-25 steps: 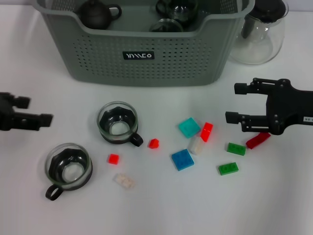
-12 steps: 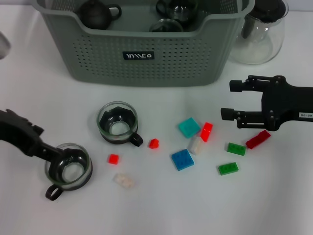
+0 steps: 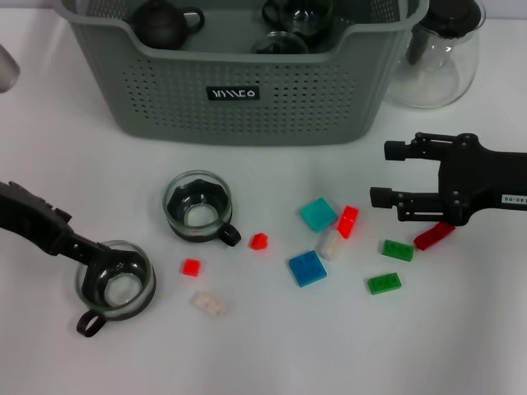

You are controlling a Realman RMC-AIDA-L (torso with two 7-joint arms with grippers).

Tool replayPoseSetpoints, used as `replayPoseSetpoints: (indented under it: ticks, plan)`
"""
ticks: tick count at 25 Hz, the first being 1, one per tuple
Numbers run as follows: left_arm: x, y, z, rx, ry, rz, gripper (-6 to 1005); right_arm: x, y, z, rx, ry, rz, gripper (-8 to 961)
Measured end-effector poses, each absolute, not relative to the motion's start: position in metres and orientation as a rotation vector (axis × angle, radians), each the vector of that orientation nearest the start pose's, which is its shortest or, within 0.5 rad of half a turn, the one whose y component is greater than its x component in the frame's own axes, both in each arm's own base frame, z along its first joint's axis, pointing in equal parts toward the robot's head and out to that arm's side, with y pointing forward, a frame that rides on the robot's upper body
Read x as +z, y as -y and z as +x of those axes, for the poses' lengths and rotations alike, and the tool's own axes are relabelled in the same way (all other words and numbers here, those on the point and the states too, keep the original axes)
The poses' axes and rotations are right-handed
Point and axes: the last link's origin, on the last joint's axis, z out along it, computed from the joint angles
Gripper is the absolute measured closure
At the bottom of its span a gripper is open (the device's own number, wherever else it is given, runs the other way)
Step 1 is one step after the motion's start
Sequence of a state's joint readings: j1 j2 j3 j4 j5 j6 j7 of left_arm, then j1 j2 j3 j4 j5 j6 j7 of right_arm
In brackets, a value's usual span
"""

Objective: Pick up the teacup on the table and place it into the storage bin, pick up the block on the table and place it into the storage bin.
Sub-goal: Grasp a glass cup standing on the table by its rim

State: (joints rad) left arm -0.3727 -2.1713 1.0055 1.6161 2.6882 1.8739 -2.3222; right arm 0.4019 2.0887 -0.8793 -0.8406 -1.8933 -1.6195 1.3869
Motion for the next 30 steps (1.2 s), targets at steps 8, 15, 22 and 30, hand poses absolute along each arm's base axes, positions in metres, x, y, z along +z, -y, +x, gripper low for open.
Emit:
replayPoseSetpoints:
  ticks: [8,15,22,30]
  plan:
    - [0.064,-0.284,-0.241,0.412,1.252,-2.493,145,-0.002,-0.297,0.267,0.669,-0.471,-2.804,155]
    - [0.061,-0.286,-0.246,0.401,1.294,-2.49,145,-0.004,-0.3,0.266,0.677,-0.463,-2.804,155]
    - [0.063,-0.286,-0.245,0.352,1.306,-2.494,144,-0.001,-0.301,0.266,0.685,-0.471,-2.788,155]
    - [0.06,-0.288,-0.245,0.352,1.318,-2.502,144,0.0,-0.3,0.269,0.688,-0.488,-2.775,156]
